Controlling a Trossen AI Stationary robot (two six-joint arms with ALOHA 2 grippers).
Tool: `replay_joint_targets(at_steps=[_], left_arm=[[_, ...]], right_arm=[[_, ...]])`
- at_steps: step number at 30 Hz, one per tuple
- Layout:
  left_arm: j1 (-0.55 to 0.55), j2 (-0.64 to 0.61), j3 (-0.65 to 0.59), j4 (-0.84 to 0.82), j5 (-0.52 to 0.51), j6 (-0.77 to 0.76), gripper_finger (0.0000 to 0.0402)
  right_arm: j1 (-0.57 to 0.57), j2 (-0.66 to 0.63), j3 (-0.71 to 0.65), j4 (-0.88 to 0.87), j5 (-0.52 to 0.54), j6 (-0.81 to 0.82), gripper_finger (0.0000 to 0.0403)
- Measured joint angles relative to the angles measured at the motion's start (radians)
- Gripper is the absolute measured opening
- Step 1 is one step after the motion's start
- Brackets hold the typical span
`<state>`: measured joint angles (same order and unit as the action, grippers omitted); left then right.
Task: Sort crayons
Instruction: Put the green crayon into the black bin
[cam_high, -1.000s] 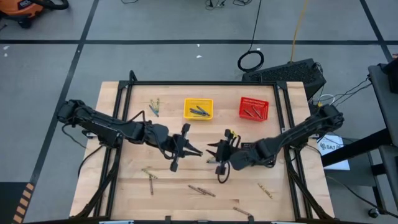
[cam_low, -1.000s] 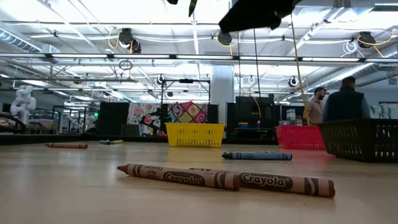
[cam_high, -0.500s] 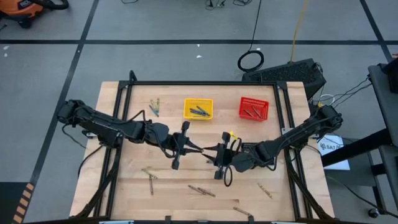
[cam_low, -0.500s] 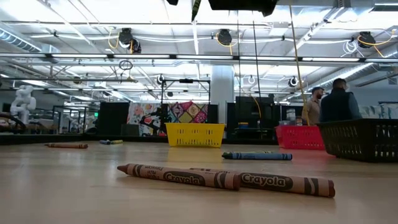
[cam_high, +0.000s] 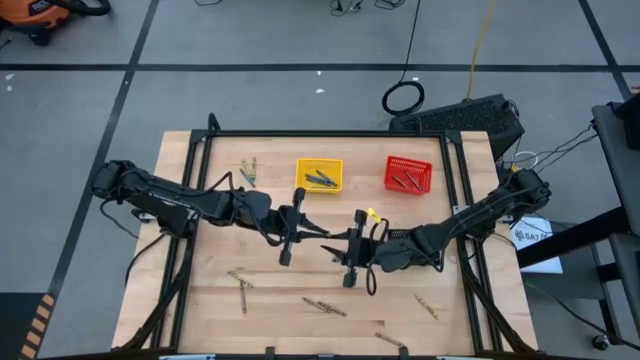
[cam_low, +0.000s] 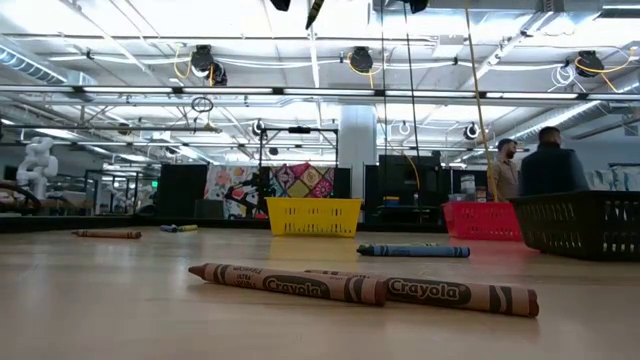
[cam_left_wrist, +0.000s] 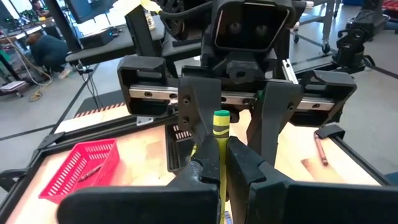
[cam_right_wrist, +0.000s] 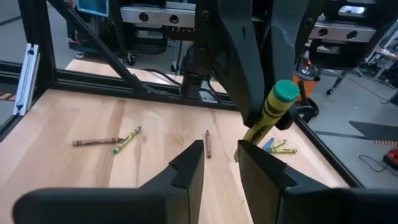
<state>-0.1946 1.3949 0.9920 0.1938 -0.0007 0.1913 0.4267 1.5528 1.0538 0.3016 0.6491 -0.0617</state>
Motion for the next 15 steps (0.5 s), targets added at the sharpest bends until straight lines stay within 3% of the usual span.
replay_joint_targets(at_steps=[15], left_arm=[[0.0, 0.0, 0.0, -0.006, -0.007, 0.007, 0.0]], right_arm=[[0.026, 0.0, 0.0, -0.023, 0.005, 0.027, 0.0089]])
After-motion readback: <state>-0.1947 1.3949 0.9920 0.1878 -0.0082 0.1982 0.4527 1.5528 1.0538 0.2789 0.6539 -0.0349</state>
